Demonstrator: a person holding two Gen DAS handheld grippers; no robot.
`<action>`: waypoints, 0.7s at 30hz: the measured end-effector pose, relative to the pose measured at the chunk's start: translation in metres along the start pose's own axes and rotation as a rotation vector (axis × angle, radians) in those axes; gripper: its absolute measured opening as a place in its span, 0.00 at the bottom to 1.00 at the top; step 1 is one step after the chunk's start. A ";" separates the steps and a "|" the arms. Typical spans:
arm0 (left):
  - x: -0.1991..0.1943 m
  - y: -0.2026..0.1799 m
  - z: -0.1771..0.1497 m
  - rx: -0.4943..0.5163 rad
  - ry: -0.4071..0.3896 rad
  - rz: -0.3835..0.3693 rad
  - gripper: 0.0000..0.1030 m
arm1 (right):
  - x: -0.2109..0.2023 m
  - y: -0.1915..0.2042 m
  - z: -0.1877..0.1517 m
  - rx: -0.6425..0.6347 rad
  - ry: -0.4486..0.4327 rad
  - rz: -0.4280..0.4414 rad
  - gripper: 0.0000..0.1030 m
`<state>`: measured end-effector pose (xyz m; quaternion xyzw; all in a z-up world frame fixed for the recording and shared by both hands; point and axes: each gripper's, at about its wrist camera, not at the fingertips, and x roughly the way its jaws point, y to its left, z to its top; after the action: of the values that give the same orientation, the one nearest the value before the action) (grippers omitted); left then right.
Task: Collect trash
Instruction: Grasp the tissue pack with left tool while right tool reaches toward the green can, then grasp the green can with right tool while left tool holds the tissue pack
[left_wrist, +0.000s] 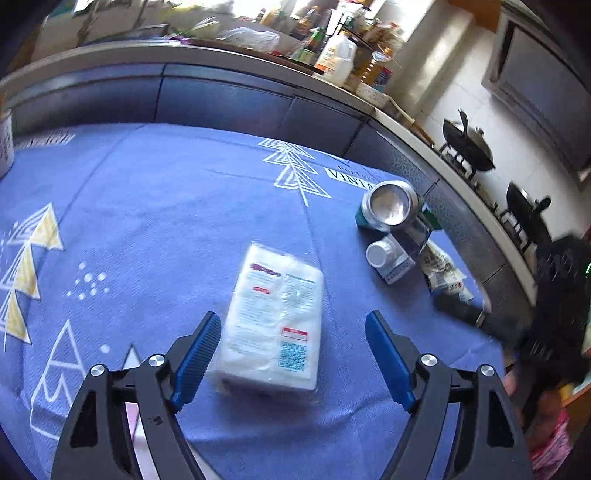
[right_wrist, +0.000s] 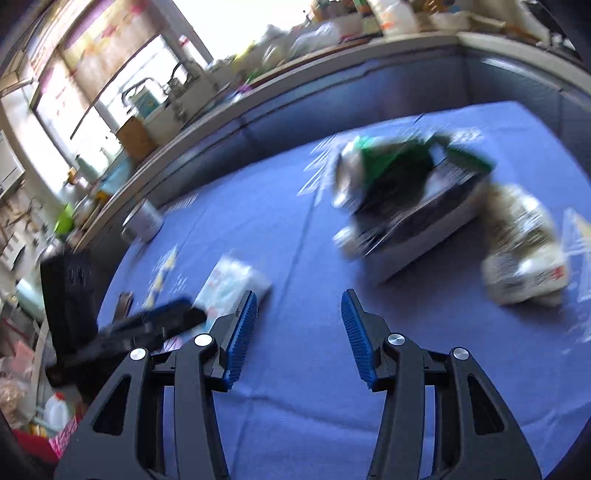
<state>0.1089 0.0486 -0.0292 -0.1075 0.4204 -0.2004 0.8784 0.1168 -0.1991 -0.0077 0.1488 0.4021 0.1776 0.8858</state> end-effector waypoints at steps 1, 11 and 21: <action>0.004 -0.006 -0.002 0.020 0.001 0.027 0.79 | -0.002 -0.008 0.009 0.012 -0.016 -0.017 0.47; 0.021 -0.014 -0.007 0.107 -0.013 0.161 0.74 | 0.005 -0.078 0.104 0.265 -0.028 -0.040 0.58; 0.027 -0.002 -0.011 0.122 -0.049 0.133 0.57 | 0.053 -0.090 0.122 0.443 0.141 -0.108 0.37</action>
<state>0.1153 0.0347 -0.0536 -0.0305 0.3919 -0.1642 0.9047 0.2604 -0.2713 -0.0026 0.3050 0.4993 0.0474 0.8096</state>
